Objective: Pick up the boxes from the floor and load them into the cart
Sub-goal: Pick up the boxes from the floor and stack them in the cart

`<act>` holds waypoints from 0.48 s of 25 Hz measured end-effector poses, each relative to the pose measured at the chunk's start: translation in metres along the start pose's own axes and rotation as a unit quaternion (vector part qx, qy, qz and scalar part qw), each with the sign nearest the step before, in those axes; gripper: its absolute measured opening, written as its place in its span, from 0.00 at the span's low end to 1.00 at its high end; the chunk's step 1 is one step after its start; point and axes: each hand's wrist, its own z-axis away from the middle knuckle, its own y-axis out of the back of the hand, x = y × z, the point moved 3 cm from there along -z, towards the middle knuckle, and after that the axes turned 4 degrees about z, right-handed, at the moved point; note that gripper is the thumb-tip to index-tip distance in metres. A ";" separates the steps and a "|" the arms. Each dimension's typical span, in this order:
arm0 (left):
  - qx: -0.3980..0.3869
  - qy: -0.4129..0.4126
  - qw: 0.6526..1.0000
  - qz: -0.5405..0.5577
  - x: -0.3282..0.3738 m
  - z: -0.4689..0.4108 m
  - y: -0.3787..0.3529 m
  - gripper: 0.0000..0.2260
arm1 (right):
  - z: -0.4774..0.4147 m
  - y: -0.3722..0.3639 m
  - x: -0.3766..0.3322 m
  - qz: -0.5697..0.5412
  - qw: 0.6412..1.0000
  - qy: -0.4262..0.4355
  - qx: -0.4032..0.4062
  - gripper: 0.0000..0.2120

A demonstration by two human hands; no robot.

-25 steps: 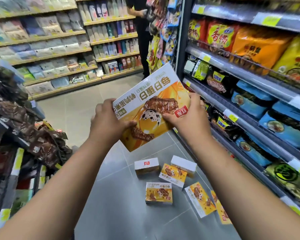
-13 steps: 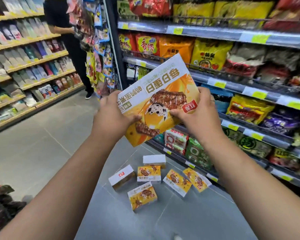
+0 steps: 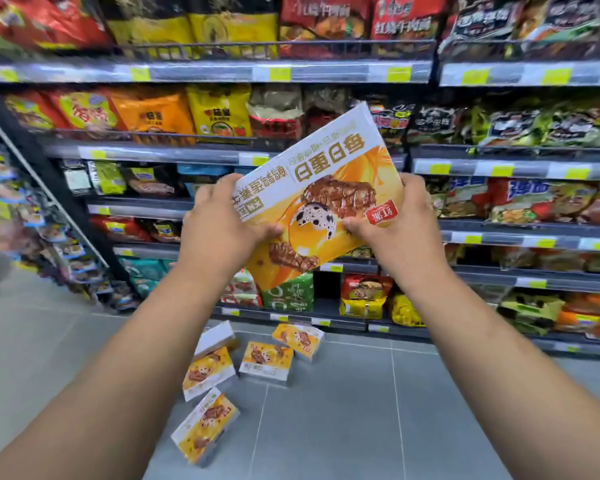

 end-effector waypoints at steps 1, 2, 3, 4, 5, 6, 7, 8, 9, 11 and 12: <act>-0.009 -0.008 1.000 0.004 0.018 -0.003 -0.015 0.42 | -0.004 0.017 0.014 0.001 1.000 -0.010 0.012 0.38; -0.022 -0.020 1.000 0.008 0.041 -0.005 -0.034 0.42 | -0.009 0.039 0.031 0.008 0.999 -0.022 0.025 0.38; -0.037 -0.030 0.999 0.013 0.066 -0.007 -0.054 0.42 | -0.014 0.063 0.049 0.015 0.999 -0.033 0.036 0.38; -0.049 -0.041 0.998 0.022 0.091 -0.007 -0.075 0.42 | -0.019 0.087 0.067 0.023 0.998 -0.043 0.046 0.39; -0.060 -0.053 0.996 0.033 0.116 -0.006 -0.096 0.42 | -0.025 0.111 0.085 0.031 0.997 -0.052 0.054 0.39; -0.068 -0.066 0.995 0.044 0.142 -0.005 -0.117 0.42 | -0.031 0.136 0.104 0.040 0.995 -0.057 0.064 0.39; -0.076 -0.078 0.993 0.053 0.167 -0.006 -0.139 0.42 | -0.037 0.161 0.123 0.050 0.994 -0.062 0.077 0.39; -0.087 -0.090 0.990 0.058 0.192 -0.005 -0.161 0.42 | -0.042 0.185 0.142 0.061 0.992 -0.069 0.091 0.39; -0.098 -0.102 0.988 0.063 0.214 -0.004 -0.180 0.42 | -0.045 0.207 0.158 0.070 0.989 -0.077 0.101 0.40; -0.116 -0.131 0.982 0.074 0.262 -0.002 -0.221 0.42 | -0.050 0.250 0.192 0.090 0.984 -0.091 0.122 0.41; -0.128 -0.142 0.978 0.078 0.287 0.001 -0.242 0.42 | -0.052 0.273 0.211 0.101 0.980 -0.104 0.134 0.41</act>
